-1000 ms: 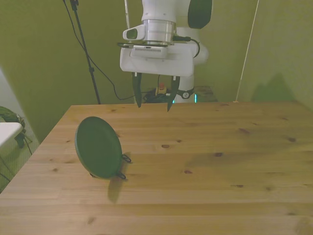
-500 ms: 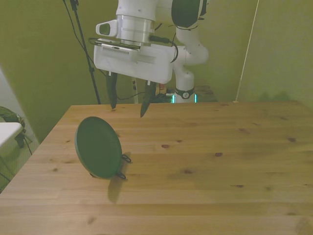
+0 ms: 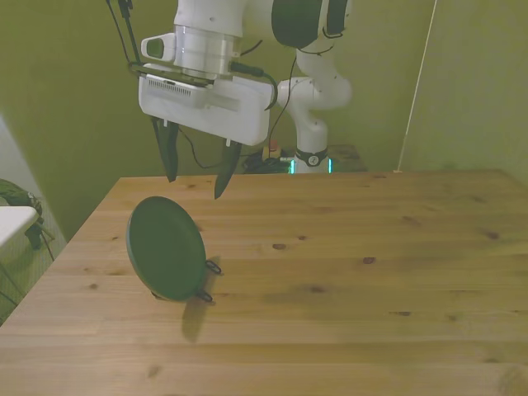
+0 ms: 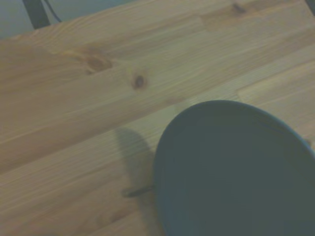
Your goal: Unload the plate
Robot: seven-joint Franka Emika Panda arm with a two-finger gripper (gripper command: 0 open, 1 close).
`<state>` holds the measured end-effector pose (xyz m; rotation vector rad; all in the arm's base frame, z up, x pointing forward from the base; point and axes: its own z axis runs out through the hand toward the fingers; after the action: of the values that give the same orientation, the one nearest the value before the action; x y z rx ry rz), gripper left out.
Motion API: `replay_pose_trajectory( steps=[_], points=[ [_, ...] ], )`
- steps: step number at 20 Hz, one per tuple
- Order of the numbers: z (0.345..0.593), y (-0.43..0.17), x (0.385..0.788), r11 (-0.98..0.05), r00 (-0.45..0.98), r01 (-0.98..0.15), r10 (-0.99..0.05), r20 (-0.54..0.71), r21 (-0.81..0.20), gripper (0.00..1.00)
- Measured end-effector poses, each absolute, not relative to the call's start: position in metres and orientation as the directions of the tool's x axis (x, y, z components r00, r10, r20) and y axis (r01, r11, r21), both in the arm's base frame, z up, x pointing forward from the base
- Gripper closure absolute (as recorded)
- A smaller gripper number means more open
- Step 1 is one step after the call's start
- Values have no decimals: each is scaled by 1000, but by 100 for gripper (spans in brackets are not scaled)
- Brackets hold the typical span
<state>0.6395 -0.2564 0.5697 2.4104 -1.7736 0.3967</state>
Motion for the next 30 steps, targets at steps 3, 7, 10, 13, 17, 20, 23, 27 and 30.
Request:
replay_pose_trajectory(
  steps=[3, 7, 10, 13, 17, 20, 23, 27, 30],
  points=[
    [567, -272, 645, -281, 262, -959, -923, 283, -29, 0],
    [560, -291, 653, -294, 286, -956, -917, 277, 14, 0],
    [553, -297, 657, -332, 333, -942, -907, 258, 50, 0],
    [549, -303, 659, -366, 371, -928, -894, 251, 67, 0],
    [556, -318, 654, -394, 399, -916, -879, 260, 72, 0],
    [552, -325, 652, -412, 419, -907, -871, 254, 85, 0],
    [543, -327, 654, -420, 431, -902, -868, 246, 96, 0],
    [534, -330, 656, -427, 440, -898, -865, 242, 106, 0],
    [527, -335, 657, -433, 447, -894, -860, 245, 114, 0]
  ],
)
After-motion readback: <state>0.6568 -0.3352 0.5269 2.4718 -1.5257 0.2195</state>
